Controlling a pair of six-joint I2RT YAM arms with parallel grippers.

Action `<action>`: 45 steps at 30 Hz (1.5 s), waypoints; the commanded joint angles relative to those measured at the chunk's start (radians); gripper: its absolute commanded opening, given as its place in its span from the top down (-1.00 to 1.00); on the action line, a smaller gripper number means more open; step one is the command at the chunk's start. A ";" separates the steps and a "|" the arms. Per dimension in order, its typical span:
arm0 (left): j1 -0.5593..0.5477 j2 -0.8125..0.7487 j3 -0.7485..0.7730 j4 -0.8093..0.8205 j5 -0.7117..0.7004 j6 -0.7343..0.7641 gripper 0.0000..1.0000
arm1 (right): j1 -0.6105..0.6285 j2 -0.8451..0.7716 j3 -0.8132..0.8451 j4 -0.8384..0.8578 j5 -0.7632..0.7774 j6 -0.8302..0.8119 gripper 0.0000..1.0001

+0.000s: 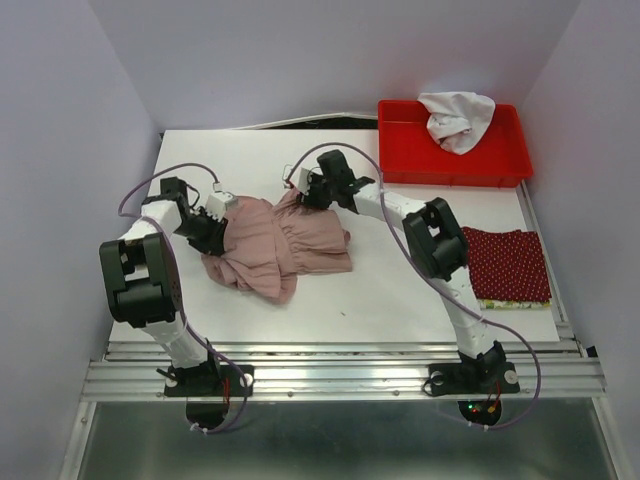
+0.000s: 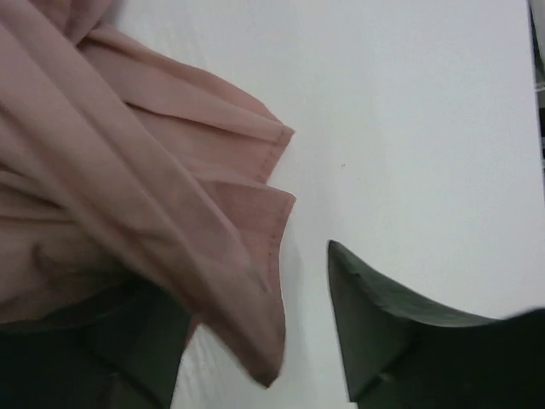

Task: Fold and stack the skirts
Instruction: Fold the skirt

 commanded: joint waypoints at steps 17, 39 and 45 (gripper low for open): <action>-0.006 -0.119 0.184 -0.063 -0.008 -0.134 0.01 | -0.010 -0.382 0.044 -0.363 -0.057 0.372 -0.75; -0.816 -0.395 -0.261 -0.029 -0.297 0.212 -0.22 | -0.001 -0.281 -0.197 -0.411 -0.179 0.614 -0.36; -0.873 -0.335 -0.295 0.045 -0.373 0.217 -0.18 | -0.001 -0.249 -0.206 -0.409 -0.159 0.585 -0.36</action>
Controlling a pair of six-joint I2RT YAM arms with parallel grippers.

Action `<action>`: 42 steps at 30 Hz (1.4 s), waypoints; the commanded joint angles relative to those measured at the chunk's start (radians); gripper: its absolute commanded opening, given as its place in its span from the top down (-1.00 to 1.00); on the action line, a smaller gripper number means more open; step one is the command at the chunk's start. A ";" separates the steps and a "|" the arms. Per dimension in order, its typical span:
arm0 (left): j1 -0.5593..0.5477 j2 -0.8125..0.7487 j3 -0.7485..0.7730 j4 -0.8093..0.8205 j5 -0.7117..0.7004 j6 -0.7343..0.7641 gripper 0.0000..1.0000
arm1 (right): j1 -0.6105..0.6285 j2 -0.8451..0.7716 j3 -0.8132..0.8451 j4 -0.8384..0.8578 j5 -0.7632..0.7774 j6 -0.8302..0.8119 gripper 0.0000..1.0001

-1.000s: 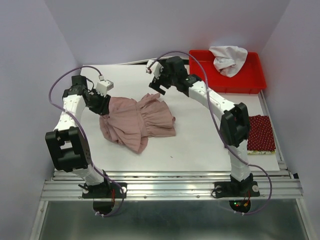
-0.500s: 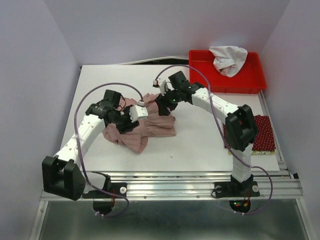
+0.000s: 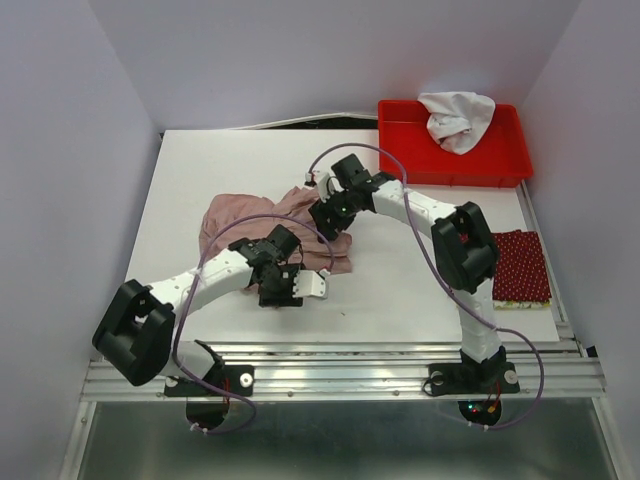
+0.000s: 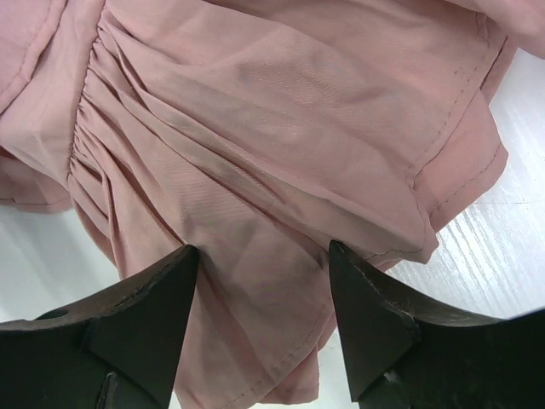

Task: Fold and stack the skirts
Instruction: Fold the skirt

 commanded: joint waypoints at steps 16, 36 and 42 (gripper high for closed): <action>0.079 -0.019 0.212 -0.118 -0.004 0.054 0.29 | 0.004 0.026 -0.040 0.040 0.098 -0.119 -0.31; -0.040 0.163 0.047 0.007 -0.089 0.085 -0.20 | 0.004 0.052 -0.026 0.038 0.096 -0.145 -0.31; 0.010 0.131 0.178 -0.027 -0.020 0.008 0.92 | 0.004 0.049 -0.040 0.040 0.114 -0.183 -0.29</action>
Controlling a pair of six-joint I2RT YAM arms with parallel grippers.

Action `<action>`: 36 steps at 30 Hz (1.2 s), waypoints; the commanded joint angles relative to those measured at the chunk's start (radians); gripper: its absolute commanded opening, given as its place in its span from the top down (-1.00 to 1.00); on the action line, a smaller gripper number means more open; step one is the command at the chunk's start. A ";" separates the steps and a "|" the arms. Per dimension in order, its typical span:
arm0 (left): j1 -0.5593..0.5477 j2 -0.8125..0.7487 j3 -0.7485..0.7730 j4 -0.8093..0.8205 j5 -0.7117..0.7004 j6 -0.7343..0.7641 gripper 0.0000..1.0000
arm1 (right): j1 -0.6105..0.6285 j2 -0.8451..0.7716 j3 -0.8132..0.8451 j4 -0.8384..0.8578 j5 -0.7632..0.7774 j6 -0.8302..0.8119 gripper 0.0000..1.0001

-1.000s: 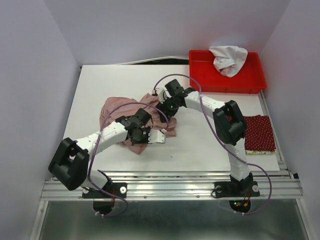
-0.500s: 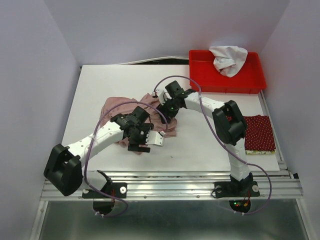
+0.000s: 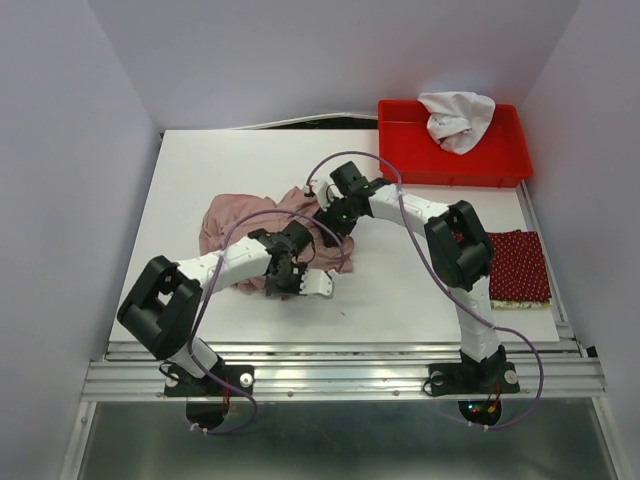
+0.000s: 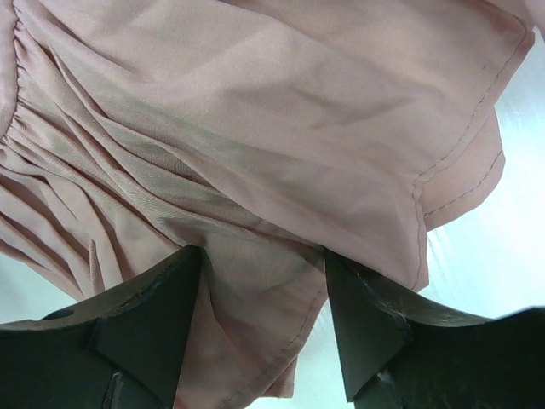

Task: Fold and stack the skirts
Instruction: Fold the skirt

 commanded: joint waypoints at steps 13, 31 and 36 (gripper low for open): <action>0.459 0.078 0.426 0.077 0.126 -0.230 1.00 | 0.004 -0.010 -0.038 0.039 0.047 -0.106 -0.25; 0.790 0.037 0.559 0.096 0.452 -0.523 -0.01 | 0.004 -0.147 0.060 0.090 0.126 -0.272 -0.60; 0.885 0.121 0.607 0.155 0.405 -0.653 -0.01 | 0.030 -0.127 0.280 0.036 0.125 -0.163 -0.68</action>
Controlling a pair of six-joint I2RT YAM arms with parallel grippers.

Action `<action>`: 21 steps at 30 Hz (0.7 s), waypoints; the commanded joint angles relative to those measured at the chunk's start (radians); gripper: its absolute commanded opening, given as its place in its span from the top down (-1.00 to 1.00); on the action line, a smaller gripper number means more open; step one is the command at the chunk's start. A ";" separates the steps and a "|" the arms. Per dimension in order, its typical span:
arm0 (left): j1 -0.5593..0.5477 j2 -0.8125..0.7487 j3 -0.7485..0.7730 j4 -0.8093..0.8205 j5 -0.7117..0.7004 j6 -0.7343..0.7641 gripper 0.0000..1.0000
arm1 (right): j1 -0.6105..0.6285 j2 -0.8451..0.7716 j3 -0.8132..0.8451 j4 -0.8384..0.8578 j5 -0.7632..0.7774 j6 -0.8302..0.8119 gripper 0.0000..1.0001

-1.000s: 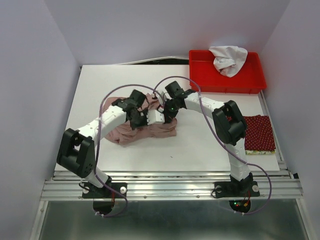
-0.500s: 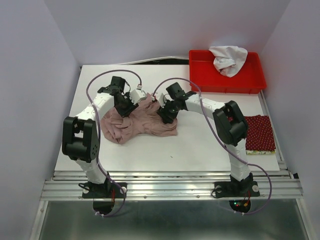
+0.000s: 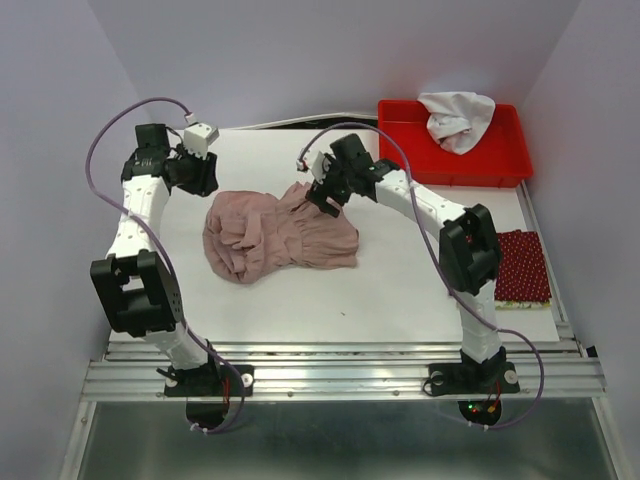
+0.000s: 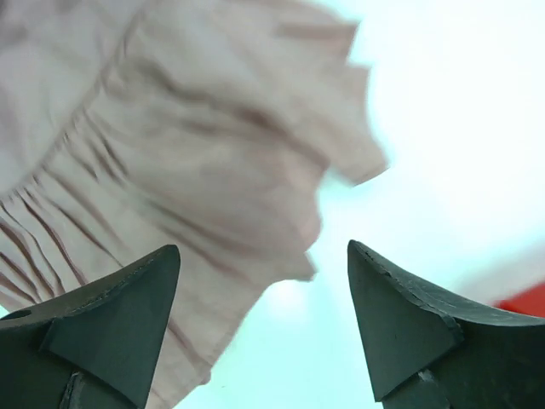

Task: Fold and stack the skirts
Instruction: Fold the skirt

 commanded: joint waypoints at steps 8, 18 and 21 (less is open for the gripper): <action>0.078 0.125 0.023 0.100 -0.019 -0.157 -0.01 | 0.186 0.008 0.233 -0.077 -0.072 0.139 -0.60; 0.079 0.147 -0.047 0.154 -0.094 -0.185 0.06 | 0.299 0.185 0.409 0.040 -0.092 0.383 -0.37; 0.081 0.125 -0.076 0.160 -0.105 -0.188 0.05 | 0.343 0.235 0.444 0.094 -0.037 0.449 -0.46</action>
